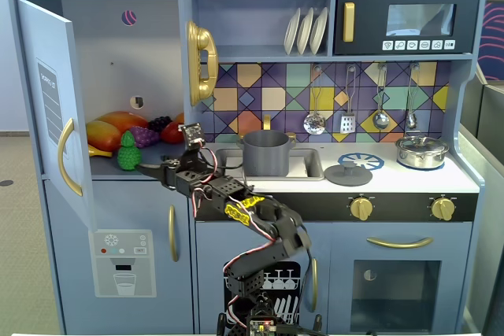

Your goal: Pick up the green pineapple from the left cabinet and place it in the gray recipient

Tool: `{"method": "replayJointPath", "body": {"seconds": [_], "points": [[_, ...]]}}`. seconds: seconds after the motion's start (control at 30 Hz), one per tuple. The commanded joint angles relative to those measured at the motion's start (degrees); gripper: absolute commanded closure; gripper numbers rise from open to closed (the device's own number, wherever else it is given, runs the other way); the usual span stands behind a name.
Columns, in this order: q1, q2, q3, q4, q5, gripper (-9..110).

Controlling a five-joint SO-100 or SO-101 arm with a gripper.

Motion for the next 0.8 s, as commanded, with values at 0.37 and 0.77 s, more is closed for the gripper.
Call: {"method": "replayJointPath", "body": {"seconds": [0.37, 0.77], "points": [[0.35, -17.31, -15.82, -8.09, -2.99, 60], [1.23, -27.60, -23.20, -10.72, -2.20, 58]]}}
